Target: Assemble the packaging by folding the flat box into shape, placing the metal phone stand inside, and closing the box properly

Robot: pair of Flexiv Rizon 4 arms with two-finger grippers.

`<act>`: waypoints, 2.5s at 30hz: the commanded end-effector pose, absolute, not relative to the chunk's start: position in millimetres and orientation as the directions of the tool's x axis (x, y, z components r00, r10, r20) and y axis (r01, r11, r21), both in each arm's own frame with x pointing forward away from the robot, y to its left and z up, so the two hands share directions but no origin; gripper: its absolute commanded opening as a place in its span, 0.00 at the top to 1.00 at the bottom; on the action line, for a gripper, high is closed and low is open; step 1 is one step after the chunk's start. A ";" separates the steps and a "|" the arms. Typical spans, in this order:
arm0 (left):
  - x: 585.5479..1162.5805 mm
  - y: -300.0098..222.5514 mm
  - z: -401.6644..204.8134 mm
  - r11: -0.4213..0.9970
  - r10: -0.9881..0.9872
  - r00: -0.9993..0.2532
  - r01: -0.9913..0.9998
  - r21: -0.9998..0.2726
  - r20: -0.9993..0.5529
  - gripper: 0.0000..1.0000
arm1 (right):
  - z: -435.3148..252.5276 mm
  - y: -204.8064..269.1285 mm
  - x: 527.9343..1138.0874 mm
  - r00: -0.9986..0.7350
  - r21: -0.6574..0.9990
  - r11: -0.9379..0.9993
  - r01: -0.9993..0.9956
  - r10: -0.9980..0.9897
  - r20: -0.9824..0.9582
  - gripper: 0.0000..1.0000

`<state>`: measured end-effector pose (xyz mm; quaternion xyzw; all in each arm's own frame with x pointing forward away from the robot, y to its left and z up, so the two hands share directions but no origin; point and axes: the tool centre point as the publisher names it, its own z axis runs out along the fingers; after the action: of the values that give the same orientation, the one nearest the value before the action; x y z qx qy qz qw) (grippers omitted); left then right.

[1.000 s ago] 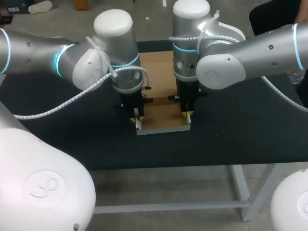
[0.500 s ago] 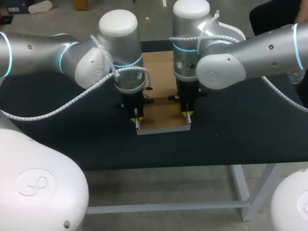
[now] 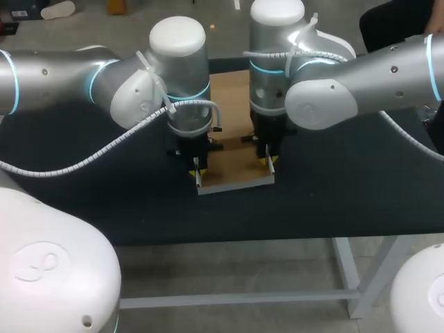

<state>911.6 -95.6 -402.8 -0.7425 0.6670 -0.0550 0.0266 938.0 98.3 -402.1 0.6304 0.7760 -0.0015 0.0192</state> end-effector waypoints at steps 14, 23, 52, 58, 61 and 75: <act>910.3 -101.0 -407.3 -0.103 -0.994 0.099 -0.987 -0.126 0.042 1.00 | -380.1 85.5 916.5 -0.365 0.137 0.362 0.922 0.931 -0.004 0.00; 909.4 -100.9 -405.9 -0.086 -0.996 0.081 -0.987 -0.133 0.040 1.00 | -354.3 57.0 899.1 -0.619 0.303 0.565 0.767 0.777 0.118 0.00; 914.1 -98.4 -400.9 -0.057 -0.998 0.059 -0.989 -0.138 -0.007 1.00 | -320.9 17.6 848.2 -0.910 0.571 0.737 0.361 0.411 0.046 0.00; 914.5 -97.0 -399.0 -0.045 -0.998 0.050 -0.989 -0.141 -0.036 1.00 | -321.5 9.7 842.1 -0.929 0.560 0.764 0.321 0.368 0.030 0.00; 915.4 -95.3 -398.8 -0.043 -0.997 0.051 -0.989 -0.141 -0.050 1.00 | -320.2 7.4 838.0 -0.940 0.570 0.768 0.292 0.341 0.021 0.00; 918.4 -91.5 -400.0 -0.035 -0.978 0.066 -0.987 -0.155 -0.197 1.00 | -318.1 -1.3 823.0 -0.960 0.599 0.767 0.229 0.280 0.008 0.00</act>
<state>916.6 -84.5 -398.3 -0.7191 0.6874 -0.0055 0.1016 825.7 1.5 -320.1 0.1387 0.9407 0.3067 0.0424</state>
